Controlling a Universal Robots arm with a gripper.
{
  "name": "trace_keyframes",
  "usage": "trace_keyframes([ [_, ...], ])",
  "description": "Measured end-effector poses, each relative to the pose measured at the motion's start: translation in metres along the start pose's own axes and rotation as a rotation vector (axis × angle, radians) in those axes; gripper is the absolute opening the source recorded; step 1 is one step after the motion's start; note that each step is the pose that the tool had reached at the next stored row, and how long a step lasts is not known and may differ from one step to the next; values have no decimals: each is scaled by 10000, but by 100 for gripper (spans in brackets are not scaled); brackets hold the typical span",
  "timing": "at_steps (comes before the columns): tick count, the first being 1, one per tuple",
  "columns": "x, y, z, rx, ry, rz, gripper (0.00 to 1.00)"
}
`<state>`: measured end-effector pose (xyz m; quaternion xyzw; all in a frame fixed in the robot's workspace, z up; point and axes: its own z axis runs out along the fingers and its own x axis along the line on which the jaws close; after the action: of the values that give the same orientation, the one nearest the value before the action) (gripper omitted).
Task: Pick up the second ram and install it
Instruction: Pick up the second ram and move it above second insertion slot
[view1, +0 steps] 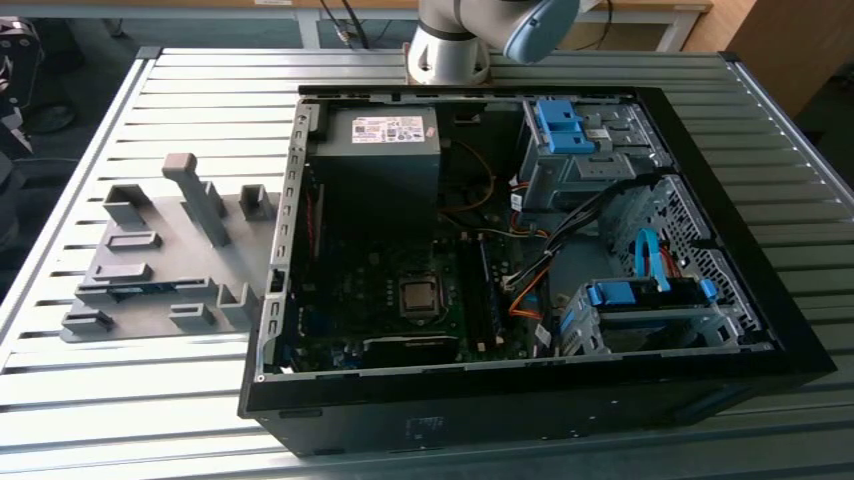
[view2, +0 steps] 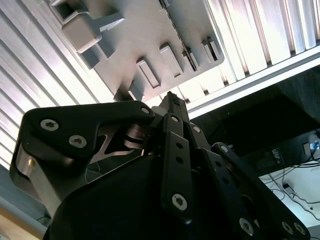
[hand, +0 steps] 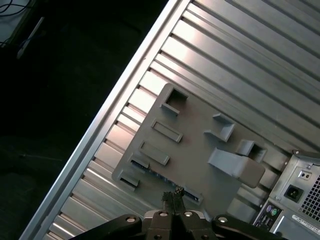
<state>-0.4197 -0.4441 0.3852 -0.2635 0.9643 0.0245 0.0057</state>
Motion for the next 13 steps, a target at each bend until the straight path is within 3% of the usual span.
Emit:
trace_keyframes([
  [13,0,0,0,-6,12,-267,11],
])
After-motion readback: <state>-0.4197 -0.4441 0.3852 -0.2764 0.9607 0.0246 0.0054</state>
